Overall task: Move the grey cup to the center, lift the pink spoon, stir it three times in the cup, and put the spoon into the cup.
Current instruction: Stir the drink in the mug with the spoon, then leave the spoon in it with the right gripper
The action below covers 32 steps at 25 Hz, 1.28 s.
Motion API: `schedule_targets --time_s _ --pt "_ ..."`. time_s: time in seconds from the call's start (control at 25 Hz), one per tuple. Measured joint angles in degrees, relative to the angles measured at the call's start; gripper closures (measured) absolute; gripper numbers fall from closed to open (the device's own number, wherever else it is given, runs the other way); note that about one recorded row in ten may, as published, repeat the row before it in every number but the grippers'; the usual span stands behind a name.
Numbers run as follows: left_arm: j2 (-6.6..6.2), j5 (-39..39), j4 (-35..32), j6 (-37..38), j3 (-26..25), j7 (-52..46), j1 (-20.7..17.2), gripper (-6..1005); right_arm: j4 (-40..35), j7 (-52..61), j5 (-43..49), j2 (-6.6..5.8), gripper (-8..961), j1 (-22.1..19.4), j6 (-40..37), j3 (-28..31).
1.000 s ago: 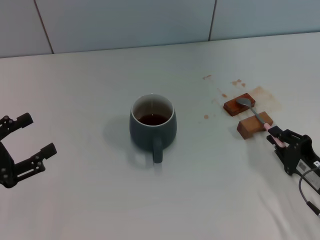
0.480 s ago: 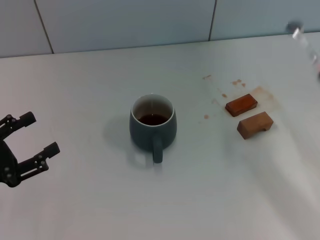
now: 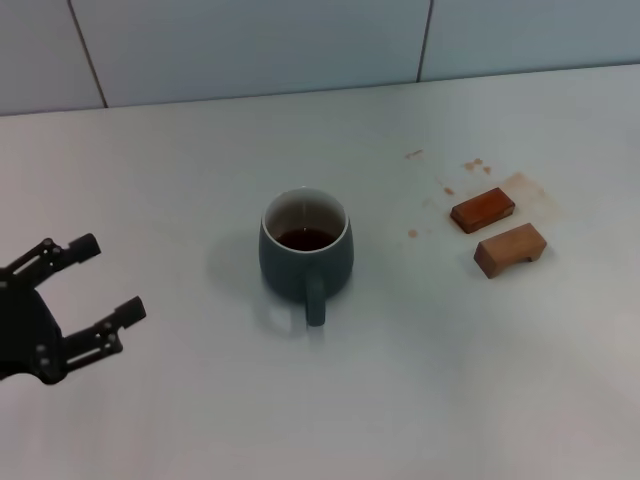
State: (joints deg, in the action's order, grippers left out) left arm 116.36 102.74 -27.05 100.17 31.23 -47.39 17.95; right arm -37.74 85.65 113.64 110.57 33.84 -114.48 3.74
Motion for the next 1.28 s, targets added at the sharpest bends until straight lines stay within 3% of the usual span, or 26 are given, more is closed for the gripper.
schedule_targets --time_s 0.04,0.08,0.2,0.24,0.28,0.44,0.56,0.64,0.96,1.12,1.28 --pt "-0.06 0.1 0.1 -0.5 1.0 0.0 0.0 143 -7.3 8.1 -0.9 -0.46 838 1.6 -0.1 -6.4" --pt "-0.06 0.1 0.1 -0.5 1.0 0.0 0.0 143 -7.3 8.1 -0.9 -0.46 838 1.6 -0.1 -6.4" --pt "-0.37 0.3 0.1 -1.5 3.2 -0.4 0.0 143 -18.3 18.6 -3.8 -0.5 838 2.5 -0.2 -16.8" --pt "-0.48 0.6 0.1 -1.7 3.8 -0.6 0.1 143 -25.0 25.8 -4.8 -0.55 838 2.9 0.1 -23.0" --pt "-0.48 0.6 0.1 -1.7 3.8 -0.6 0.1 143 -25.0 25.8 -4.8 -0.55 838 2.9 0.1 -23.0" --pt "-0.67 2.9 0.0 -2.4 4.2 -1.4 0.6 143 -38.4 42.1 -0.8 -1.06 838 5.7 0.5 -35.0" --pt "-0.84 3.7 0.1 -2.6 4.1 -1.5 1.0 143 -41.1 47.3 3.2 -1.3 838 7.9 0.5 -38.2" --pt "-0.82 3.8 0.1 -2.7 4.2 -1.5 1.1 143 -41.5 52.3 9.8 -1.65 838 12.0 0.2 -42.0" --pt "-0.83 3.9 0.1 -2.7 4.2 -1.5 1.2 143 -39.3 56.8 18.8 -1.33 838 20.0 0.7 -50.4" --pt "-0.81 3.9 0.1 -2.7 4.0 -1.4 1.1 143 -32.9 57.6 25.7 -0.91 839 25.9 2.9 -53.0" --pt "-0.83 3.9 -0.1 -2.8 3.9 -1.5 1.1 143 -28.4 57.5 28.0 -0.81 839 29.0 4.4 -54.5"
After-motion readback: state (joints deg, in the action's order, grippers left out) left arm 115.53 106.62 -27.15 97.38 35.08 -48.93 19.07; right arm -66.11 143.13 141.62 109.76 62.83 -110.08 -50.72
